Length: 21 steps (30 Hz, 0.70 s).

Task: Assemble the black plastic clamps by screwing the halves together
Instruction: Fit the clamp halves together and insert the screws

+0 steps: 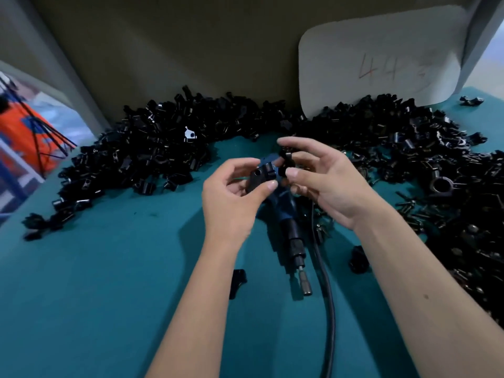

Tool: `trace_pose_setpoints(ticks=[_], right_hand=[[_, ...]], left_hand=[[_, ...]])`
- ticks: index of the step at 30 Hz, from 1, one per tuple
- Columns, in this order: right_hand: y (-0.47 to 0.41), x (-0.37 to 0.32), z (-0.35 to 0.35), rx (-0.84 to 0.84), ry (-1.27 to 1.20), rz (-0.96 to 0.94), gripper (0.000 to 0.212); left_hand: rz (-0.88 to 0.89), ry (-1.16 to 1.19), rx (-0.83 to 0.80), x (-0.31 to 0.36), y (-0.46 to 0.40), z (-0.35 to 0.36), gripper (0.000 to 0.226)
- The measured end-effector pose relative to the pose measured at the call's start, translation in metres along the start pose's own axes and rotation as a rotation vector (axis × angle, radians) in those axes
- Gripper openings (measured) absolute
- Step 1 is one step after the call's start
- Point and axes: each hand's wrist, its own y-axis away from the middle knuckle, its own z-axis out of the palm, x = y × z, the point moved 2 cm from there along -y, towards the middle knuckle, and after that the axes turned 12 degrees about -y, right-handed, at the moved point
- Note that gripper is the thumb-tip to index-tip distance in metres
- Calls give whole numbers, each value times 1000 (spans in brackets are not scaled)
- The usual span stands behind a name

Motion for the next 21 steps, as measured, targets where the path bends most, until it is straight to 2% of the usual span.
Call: trace_pose_setpoints(ticks=[6,11,16,21], right_hand=[[4,1,-1,15,227,-87,58],[4,-1,0,13,282,-124,38],[5,-3,0,-25,255,-100,38],[5,-3,3,-53,242,-111,37]], left_hand=[[-82,213,-102,-12,1,-2,32],[-81,271,-183,-12,-1,-3,29],[-32,274,-230,-12,-2,-2,31],[-84,336,-214,-11,-2,2,27]])
